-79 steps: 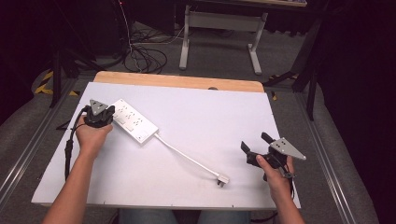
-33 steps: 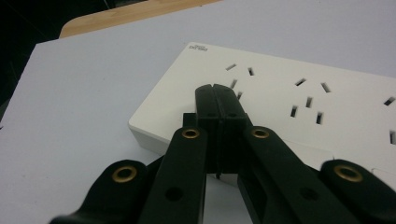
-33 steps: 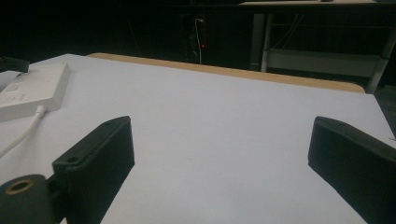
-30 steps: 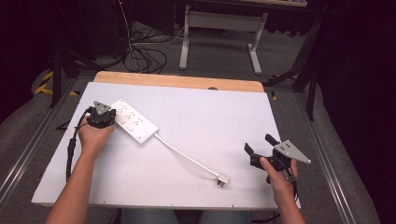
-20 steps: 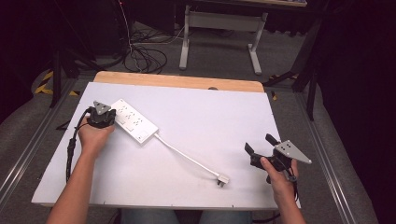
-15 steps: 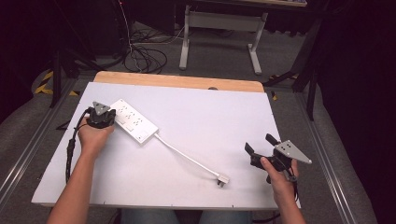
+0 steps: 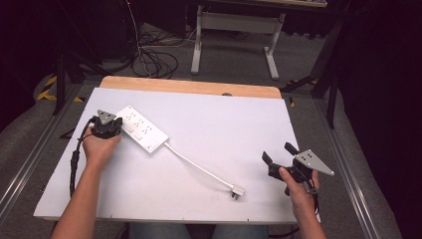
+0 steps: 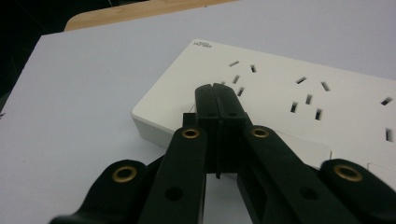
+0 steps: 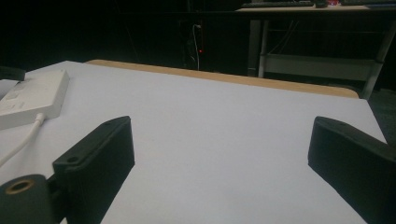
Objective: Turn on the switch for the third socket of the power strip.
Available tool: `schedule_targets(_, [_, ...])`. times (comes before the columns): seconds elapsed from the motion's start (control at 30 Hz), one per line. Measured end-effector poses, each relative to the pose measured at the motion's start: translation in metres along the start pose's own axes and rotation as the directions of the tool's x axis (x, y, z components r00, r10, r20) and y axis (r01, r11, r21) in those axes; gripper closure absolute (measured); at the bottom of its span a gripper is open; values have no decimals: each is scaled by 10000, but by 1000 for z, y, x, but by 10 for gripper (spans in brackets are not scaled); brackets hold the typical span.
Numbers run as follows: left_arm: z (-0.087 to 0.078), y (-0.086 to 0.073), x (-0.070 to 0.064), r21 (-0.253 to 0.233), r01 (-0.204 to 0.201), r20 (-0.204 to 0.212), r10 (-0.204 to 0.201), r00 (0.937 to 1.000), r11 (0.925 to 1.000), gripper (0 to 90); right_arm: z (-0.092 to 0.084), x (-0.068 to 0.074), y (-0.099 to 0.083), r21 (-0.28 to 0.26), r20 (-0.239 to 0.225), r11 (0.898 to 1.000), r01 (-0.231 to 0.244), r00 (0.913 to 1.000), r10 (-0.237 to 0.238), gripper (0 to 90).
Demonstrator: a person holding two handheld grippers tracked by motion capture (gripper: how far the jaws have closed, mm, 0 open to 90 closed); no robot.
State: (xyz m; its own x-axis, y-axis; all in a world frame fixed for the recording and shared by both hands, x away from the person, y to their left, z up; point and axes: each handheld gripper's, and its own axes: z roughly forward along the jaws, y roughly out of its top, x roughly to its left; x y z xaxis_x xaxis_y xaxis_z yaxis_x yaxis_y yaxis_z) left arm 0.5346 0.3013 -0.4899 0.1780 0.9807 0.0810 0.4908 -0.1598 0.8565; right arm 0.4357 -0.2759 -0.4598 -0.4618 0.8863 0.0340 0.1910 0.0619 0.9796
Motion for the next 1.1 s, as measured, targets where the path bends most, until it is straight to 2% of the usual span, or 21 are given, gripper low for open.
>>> schedule_targets(0.1, [0, 0, -2, 29, -146, -47, 146, 9999, 9999, 899, 0, 0, 0, -13, -18, 10000, 8, 10000, -8, 75])
schedule_targets(0.13, [0, 0, -3, 6, -280, 97, 280, 9996, 9996, 900, 0, 0, 0, 3, -20, 10000, 38, 10000, -38, 74])
schedule_targets(0.2, [0, 0, -7, 32, -618, 83, 617, 9981, 9981, 900, 0, 0, 0, 9, -24, 10000, 42, 10000, -42, 74])
schedule_targets(0.23, [0, 0, -8, 38, -659, 34, 659, 9978, 9978, 900, 1, 0, 0, 5, -31, 10000, 36, 10000, -36, 74])
schedule_targets(0.5, [0, 0, -7, 44, -585, 93, 585, 9982, 9983, 900, 2, 1, 0, 45, -108, 10000, 51, 9999, -51, 74])
schedule_targets(0.6, [-1, 0, -5, 75, -353, 134, 352, 9993, 9993, 900, 4, 0, 0, 47, -89, 10000, 9, 10000, -8, 74])
schedule_targets(0.67, [-2, 0, -2, 24, -57, 257, 56, 9997, 10000, 899, 5, 0, 0, 63, -118, 10000, -12, 9999, 12, 75])
schedule_targets(0.73, [-5, 0, 1, -358, 383, 350, -370, 9987, 9986, 900, 5, 0, 0, 84, -106, 10000, 4, 9999, -3, 74])
schedule_targets(0.87, [-22, 6, 6, -1258, 745, 306, -711, 9970, 9893, 900, 10, 0, 0, 88, -118, 9999, -61, 9999, 62, 75])
schedule_targets(0.97, [-39, 11, 7, -1974, 930, 335, -880, 9956, 9759, 900, 11, 0, 0, 78, -134, 10000, -45, 9999, 46, 74])
schedule_targets(1.1, [-64, 16, 7, -2766, 975, 370, -908, 9952, 9560, 900, 13, 2, 1, 88, -214, 10000, -17, 9998, 19, 75])
